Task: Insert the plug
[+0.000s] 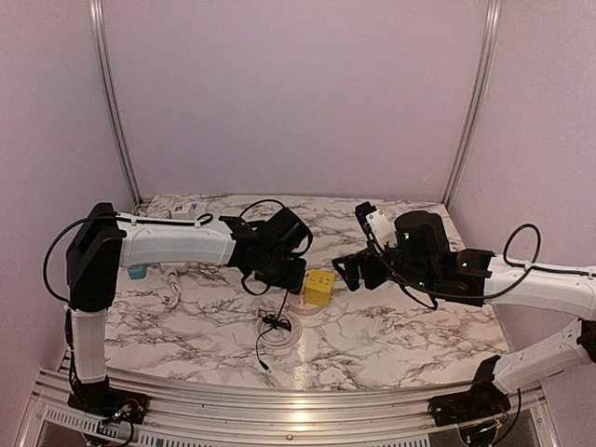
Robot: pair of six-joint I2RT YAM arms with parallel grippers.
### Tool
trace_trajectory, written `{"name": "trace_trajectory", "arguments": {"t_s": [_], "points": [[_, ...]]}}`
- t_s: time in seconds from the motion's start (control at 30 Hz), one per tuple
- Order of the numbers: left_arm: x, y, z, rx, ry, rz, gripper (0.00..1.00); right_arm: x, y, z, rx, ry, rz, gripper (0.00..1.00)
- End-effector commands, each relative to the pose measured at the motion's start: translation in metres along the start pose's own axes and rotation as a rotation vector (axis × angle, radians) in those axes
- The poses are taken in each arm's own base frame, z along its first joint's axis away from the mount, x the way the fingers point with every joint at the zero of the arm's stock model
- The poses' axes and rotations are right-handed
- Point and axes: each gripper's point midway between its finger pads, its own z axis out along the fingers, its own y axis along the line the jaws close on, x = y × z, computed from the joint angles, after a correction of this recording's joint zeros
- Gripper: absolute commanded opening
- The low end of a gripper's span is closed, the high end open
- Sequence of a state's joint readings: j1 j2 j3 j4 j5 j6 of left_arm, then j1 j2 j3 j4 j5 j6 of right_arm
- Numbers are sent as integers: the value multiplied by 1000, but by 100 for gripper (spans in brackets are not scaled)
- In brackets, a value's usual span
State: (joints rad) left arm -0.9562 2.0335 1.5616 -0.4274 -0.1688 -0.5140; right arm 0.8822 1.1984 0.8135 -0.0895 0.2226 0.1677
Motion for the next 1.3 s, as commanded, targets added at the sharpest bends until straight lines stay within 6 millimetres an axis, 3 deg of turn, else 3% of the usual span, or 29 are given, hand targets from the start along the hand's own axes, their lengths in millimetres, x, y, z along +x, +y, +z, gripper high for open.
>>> {"name": "trace_trajectory", "arguments": {"t_s": [0.0,0.47,0.77,1.27], "points": [[33,21,17,-104,116,7,0,-6,0,3,7,-5,-1,98],[38,25,16,-201,130,50,0,-7,0,5,7,-1,-1,98],[63,24,32,-221,181,75,0,-4,0,5,9,5,3,98],[81,20,47,-201,223,83,0,-1,-4,1,23,4,8,99]]}}
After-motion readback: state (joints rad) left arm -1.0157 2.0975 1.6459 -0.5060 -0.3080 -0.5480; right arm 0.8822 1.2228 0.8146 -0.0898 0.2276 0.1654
